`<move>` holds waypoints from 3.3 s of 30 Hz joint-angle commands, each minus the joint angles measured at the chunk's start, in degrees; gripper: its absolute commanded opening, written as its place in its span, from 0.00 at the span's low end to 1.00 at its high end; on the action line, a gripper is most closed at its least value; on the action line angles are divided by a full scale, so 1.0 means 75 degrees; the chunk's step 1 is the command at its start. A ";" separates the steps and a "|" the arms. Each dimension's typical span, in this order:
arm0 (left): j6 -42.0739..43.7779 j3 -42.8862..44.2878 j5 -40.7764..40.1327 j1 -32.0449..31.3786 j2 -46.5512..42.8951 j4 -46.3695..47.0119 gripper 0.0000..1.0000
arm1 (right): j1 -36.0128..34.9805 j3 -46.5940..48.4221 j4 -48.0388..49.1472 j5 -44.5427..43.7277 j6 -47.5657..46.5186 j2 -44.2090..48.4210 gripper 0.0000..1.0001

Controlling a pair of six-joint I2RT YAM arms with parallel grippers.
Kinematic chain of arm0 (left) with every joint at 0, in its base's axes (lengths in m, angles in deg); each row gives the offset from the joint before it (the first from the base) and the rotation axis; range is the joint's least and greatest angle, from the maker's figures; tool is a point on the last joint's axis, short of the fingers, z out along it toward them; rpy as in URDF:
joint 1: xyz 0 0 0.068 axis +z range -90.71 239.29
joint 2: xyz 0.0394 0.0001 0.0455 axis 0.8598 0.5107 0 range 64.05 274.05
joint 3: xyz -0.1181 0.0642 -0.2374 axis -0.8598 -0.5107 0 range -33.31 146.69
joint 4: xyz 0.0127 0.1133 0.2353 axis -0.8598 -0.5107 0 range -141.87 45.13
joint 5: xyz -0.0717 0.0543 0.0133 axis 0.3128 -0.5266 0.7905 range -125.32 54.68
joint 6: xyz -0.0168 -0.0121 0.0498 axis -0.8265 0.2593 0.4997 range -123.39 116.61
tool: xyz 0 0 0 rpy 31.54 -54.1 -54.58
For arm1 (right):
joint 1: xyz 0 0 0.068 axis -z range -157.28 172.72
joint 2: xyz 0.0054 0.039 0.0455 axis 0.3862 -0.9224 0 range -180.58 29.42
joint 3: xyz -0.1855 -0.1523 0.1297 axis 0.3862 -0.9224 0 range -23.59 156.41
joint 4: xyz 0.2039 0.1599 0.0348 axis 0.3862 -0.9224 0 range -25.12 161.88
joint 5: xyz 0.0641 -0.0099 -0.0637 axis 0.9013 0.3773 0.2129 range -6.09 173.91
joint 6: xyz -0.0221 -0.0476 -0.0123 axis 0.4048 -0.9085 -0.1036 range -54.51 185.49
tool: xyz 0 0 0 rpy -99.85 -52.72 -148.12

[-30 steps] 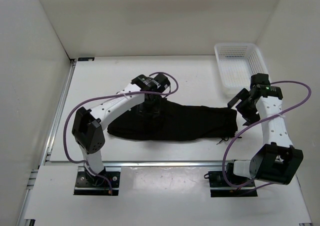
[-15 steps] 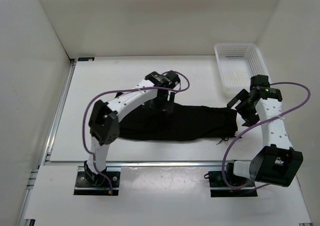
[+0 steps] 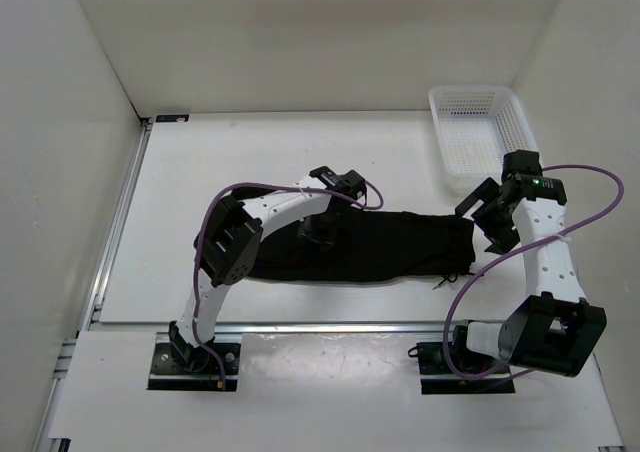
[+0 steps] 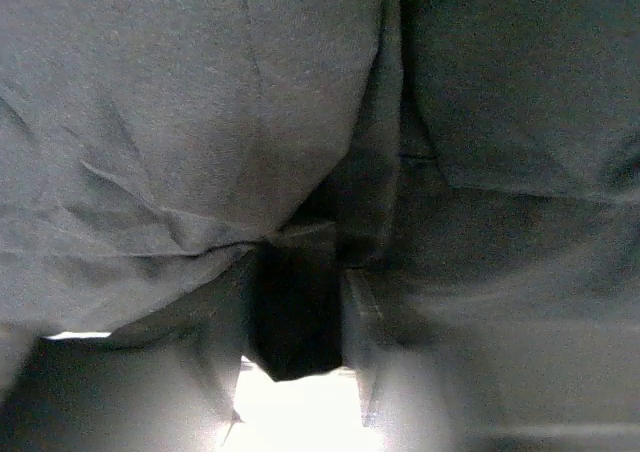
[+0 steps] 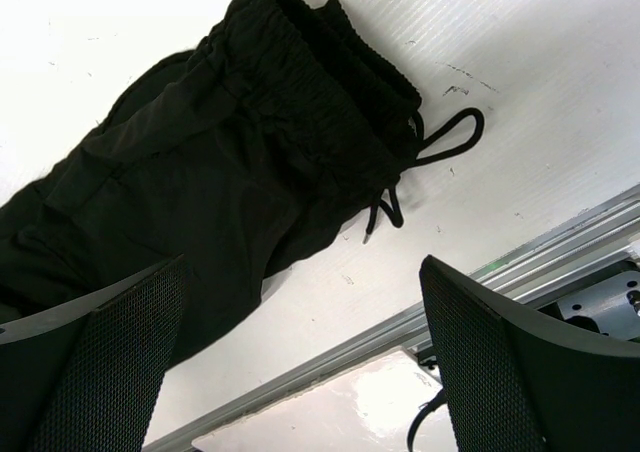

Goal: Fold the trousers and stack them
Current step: Fold the trousers

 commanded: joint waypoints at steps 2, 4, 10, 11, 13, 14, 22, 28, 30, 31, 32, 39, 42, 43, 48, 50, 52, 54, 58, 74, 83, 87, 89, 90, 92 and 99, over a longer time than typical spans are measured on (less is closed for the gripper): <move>0.0035 -0.0048 -0.0130 -0.0065 -0.0206 0.0186 0.25 | 0.0052 -0.0051 0.0090 0.0054 -0.0066 0.0167 1.00; -0.0081 0.0138 -0.0213 -0.0065 -0.0310 -0.0023 0.10 | 0.0052 -0.0051 0.0090 0.0054 -0.0066 0.0167 1.00; 0.0081 0.1356 0.0021 0.0005 -0.1504 -0.0259 0.10 | 0.0052 0.0019 0.0090 -0.0016 -0.0066 0.0167 1.00; 0.0082 0.1544 0.0161 0.0005 -0.1506 -0.0259 0.10 | 0.0052 0.0019 0.0090 -0.0016 -0.0066 0.0167 1.00; 0.0176 0.1966 0.0536 0.0005 -0.1506 -0.0259 0.10 | 0.0052 0.0019 0.0090 -0.0016 -0.0066 0.0167 1.00; 0.0257 0.1967 0.0677 0.0005 -0.1506 -0.0259 0.10 | 0.0052 0.0019 0.0090 -0.0016 -0.0066 0.0167 1.00; 0.0082 0.0949 0.1110 -0.0077 -0.1272 0.0069 0.12 | 0.0052 0.0019 0.0020 -0.0086 -0.0066 0.0238 1.00; 0.0503 0.1064 0.1919 -0.0170 -0.1354 0.0117 0.74 | 0.0052 0.0019 0.0020 -0.0087 -0.0066 0.0238 1.00; 0.0598 0.1719 0.1875 -0.0170 -0.1260 -0.0246 1.00 | 0.0052 0.0019 0.0020 -0.0087 -0.0066 0.0238 1.00; 0.0714 0.2174 0.1549 -0.0089 -0.1260 -0.0549 1.00 | 0.0052 0.0019 0.0020 -0.0087 0.0004 0.0238 1.00; 0.0808 0.2376 0.1406 0.0051 -0.1260 -0.0691 1.00 | 0.0052 0.0019 0.0020 -0.0087 0.0004 0.0238 1.00; 0.1066 0.0428 0.1510 0.3096 -0.2618 0.0161 0.91 | 0.0052 0.0019 0.0020 -0.0087 0.0004 0.0238 1.00; 0.1241 -0.0723 0.1906 0.4301 -0.2807 0.0898 0.92 | 0.0052 0.0019 0.0020 -0.0087 0.0004 0.0238 1.00; 0.1242 -0.0948 0.2036 0.4492 -0.2807 0.1075 0.93 | 0.0052 0.0019 0.0020 -0.0087 0.0004 0.0168 1.00; 0.1430 -0.1863 0.2260 0.4891 -0.2726 0.1627 0.94 | 0.0052 0.0019 0.0090 -0.0016 -0.0066 0.0097 1.00; 0.1430 -0.2367 0.2260 0.5126 -0.2725 0.1884 0.94 | 0.0052 0.0019 0.0090 -0.0016 -0.0066 0.0097 1.00; 0.1651 -0.2951 0.2633 0.5384 -0.2644 0.2119 0.94 | 0.0052 0.0019 0.0090 -0.0016 -0.0066 0.0097 1.00; 0.1723 -0.3269 0.3136 0.5384 -0.2526 0.2342 0.93 | 0.0052 0.0019 0.0090 -0.0016 -0.0066 0.0097 1.00; 0.1291 -0.3447 0.2603 0.5162 -0.2105 0.2425 0.90 | 0.0052 0.0019 0.0090 -0.0016 -0.0066 0.0097 1.00; 0.0188 -0.1715 -0.0747 0.5947 -0.2502 0.1020 0.10 | 0.0052 0.0429 0.0090 -0.0016 0.0004 0.0027 1.00; 0.0668 0.0794 -0.1373 0.5374 -0.2994 -0.0258 0.10 | 0.0052 0.0652 0.0090 0.0066 0.0075 -0.0196 1.00; 0.0165 0.1205 -0.1127 0.4320 -0.3228 -0.0516 0.10 | 0.0052 0.0652 0.0090 0.0066 0.0075 -0.0196 1.00; -0.0163 0.1428 -0.1056 0.3489 -0.3229 -0.0610 0.10 | 0.0052 0.0652 0.0090 0.0066 0.0075 -0.0196 1.00; -0.0384 0.1510 -0.1056 0.2883 -0.3229 -0.0611 0.10 | 0.0052 0.0582 0.0090 0.0066 0.0075 -0.0196 1.00; -0.0608 0.1802 -0.0881 0.2317 -0.3020 -0.0716 0.10 | 0.0052 0.0512 0.0090 0.0066 0.0075 -0.0196 1.00; -0.1207 0.2085 -0.0459 0.0288 -0.2422 -0.0716 0.10 | 0.0052 0.0511 0.0090 -0.0004 -0.0007 -0.0056 1.00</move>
